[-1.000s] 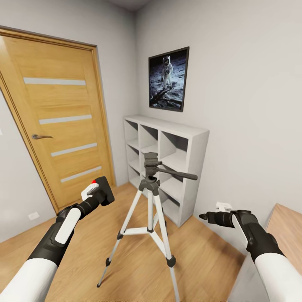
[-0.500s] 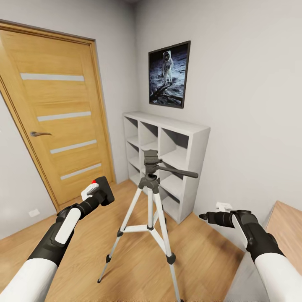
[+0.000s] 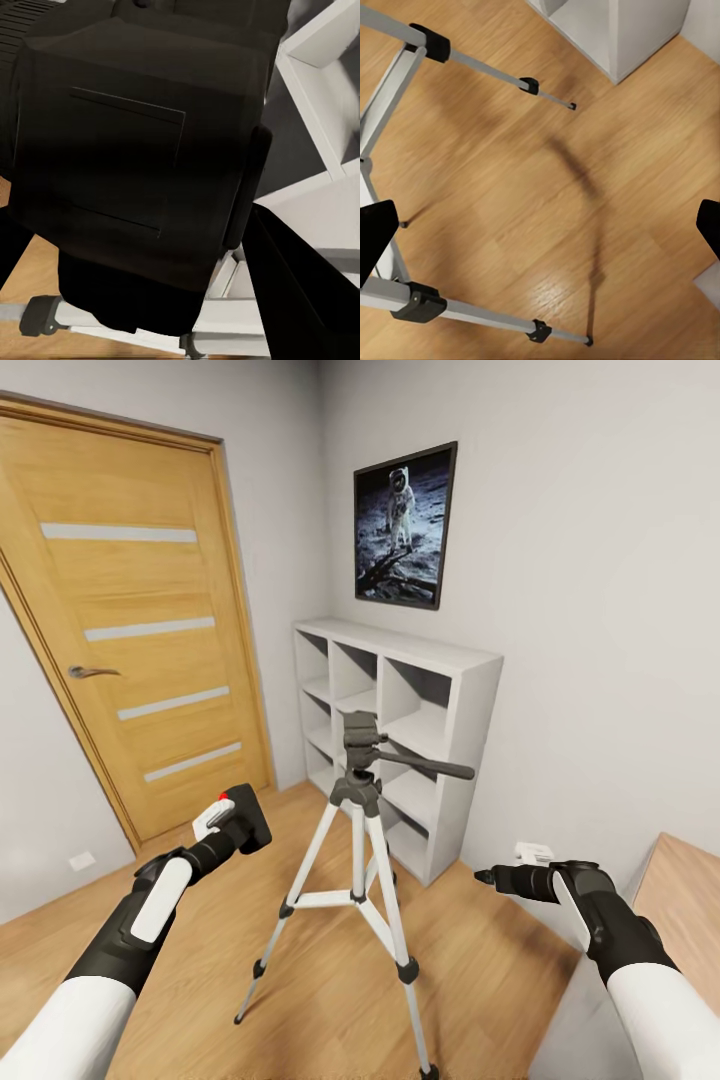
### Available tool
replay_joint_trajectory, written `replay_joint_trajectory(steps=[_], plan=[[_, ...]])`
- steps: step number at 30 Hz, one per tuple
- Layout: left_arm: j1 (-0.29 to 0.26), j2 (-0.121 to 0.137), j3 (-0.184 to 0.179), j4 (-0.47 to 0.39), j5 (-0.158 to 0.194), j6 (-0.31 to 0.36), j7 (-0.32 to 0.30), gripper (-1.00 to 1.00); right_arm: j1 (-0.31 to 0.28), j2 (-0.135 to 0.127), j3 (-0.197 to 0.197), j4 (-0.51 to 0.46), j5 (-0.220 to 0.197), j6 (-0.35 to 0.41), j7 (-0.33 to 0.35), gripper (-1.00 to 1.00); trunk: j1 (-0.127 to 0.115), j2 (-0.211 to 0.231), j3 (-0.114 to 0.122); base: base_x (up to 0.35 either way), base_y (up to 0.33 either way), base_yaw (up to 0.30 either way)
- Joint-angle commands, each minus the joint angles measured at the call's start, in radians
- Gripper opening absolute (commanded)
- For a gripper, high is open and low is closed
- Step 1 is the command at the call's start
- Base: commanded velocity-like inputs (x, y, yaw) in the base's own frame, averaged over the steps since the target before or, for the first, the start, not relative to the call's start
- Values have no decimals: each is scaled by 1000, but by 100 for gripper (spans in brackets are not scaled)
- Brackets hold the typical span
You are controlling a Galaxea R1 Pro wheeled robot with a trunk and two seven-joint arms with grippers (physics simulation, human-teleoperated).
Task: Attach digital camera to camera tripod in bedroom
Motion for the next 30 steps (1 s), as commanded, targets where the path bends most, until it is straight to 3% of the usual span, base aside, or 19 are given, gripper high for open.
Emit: replay_joint_trajectory(steps=[1, 30], plan=[[-1, 0, 0, -1, 11, 5, 6, -100, -1, 0, -2, -1, -4, 6, 2, 100, 1, -3, -4, 0, 0, 0], [-1, 4, 4, 23, 12, 5, 6, -100, -1, -1, -1, -1, -4, 8, 9, 100, 1, -3, -50, 0, 0, 0]])
